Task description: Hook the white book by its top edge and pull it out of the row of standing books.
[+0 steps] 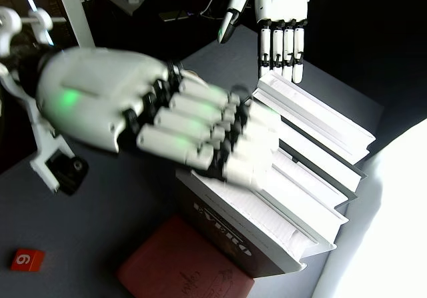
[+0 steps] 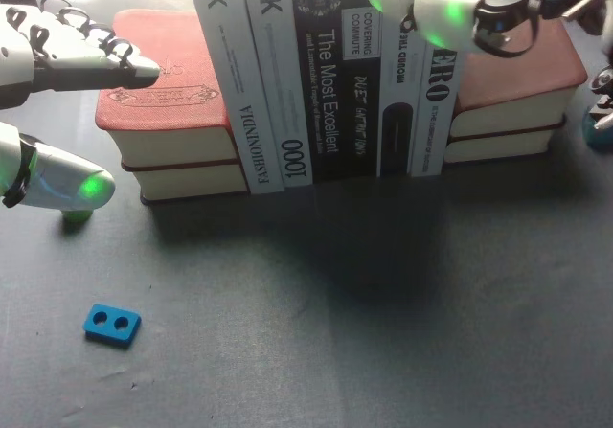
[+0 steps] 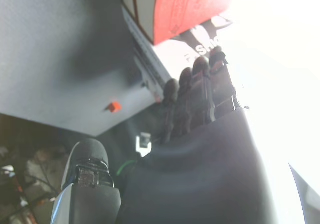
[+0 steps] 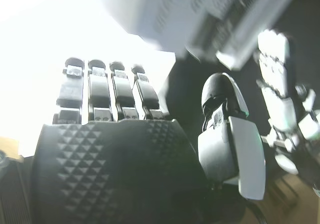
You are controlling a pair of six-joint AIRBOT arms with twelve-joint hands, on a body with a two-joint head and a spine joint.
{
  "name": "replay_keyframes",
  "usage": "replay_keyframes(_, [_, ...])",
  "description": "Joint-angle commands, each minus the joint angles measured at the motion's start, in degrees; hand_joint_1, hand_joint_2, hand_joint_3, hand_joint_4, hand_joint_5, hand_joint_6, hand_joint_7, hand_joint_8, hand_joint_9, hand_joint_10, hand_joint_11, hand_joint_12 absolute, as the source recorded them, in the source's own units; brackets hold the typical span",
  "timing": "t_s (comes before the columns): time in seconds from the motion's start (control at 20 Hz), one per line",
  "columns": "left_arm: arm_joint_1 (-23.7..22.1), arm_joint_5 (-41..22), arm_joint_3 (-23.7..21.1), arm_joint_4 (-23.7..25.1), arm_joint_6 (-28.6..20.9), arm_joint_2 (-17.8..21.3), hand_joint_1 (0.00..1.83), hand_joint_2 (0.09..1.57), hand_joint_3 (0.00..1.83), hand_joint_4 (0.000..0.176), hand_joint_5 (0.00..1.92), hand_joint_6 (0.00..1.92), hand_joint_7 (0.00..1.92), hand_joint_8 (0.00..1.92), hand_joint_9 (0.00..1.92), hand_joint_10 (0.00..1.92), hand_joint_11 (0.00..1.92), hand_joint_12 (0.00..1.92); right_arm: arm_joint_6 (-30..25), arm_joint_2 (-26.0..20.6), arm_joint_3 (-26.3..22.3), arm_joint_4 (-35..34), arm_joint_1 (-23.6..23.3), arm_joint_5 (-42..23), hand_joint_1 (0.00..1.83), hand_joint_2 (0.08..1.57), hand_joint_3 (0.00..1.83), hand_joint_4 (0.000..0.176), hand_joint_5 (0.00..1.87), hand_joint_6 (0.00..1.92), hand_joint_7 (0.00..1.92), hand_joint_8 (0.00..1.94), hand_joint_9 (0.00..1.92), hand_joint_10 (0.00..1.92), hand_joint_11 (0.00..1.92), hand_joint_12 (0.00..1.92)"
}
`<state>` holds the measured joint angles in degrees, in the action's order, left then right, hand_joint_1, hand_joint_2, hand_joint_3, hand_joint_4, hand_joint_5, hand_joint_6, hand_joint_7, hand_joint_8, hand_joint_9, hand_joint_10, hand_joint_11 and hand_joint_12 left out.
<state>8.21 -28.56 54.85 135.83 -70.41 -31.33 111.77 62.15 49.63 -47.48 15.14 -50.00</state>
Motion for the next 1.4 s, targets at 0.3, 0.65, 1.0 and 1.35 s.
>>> replay_keyframes(0.3, [-0.9, 4.0, 0.1, -1.5, -0.4, -0.4, 0.0, 1.19, 0.01, 0.0, 0.01, 0.0, 0.0, 0.0, 0.0, 0.0, 0.0, 0.0, 0.8, 1.6, 2.0, 3.5, 0.5, -3.6, 0.0, 1.26, 0.01, 0.0, 0.0, 0.0, 0.0, 0.0, 0.0, 0.0, 0.0, 0.0])
replay_keyframes(0.65, [-0.9, 4.1, 0.3, -1.5, -0.4, -0.4, 0.0, 1.2, 0.01, 0.0, 0.01, 0.0, 0.0, 0.0, 0.0, 0.0, 0.0, 0.0, 4.5, 0.1, -1.2, 3.5, 1.6, -3.6, 0.0, 1.28, 0.01, 0.0, 0.0, 0.0, 0.0, 0.0, 0.0, 0.0, 0.0, 0.0])
replay_keyframes(1.0, [-0.9, 4.1, 0.4, -1.5, -0.7, -0.4, 0.0, 1.2, 0.01, 0.0, 0.0, 0.0, 0.0, 0.0, 0.0, 0.0, 0.0, 0.0, 9.9, -4.8, -8.1, 3.9, 3.0, -4.7, 0.0, 1.26, 0.0, 0.0, 0.0, 0.0, 0.0, 0.0, 0.0, 0.0, 0.0, 0.0])
replay_keyframes(1.35, [-0.9, 4.1, 0.2, -1.5, -1.0, -0.4, 0.0, 1.2, 0.01, 0.0, 0.0, 0.0, 0.0, 0.0, 0.0, 0.0, 0.0, 0.0, 15.6, -8.2, -14.0, 0.1, 3.4, -5.4, 0.0, 1.27, 0.01, 0.0, 0.0, 0.0, 0.0, 0.0, 0.0, 0.0, 0.0, 0.0])
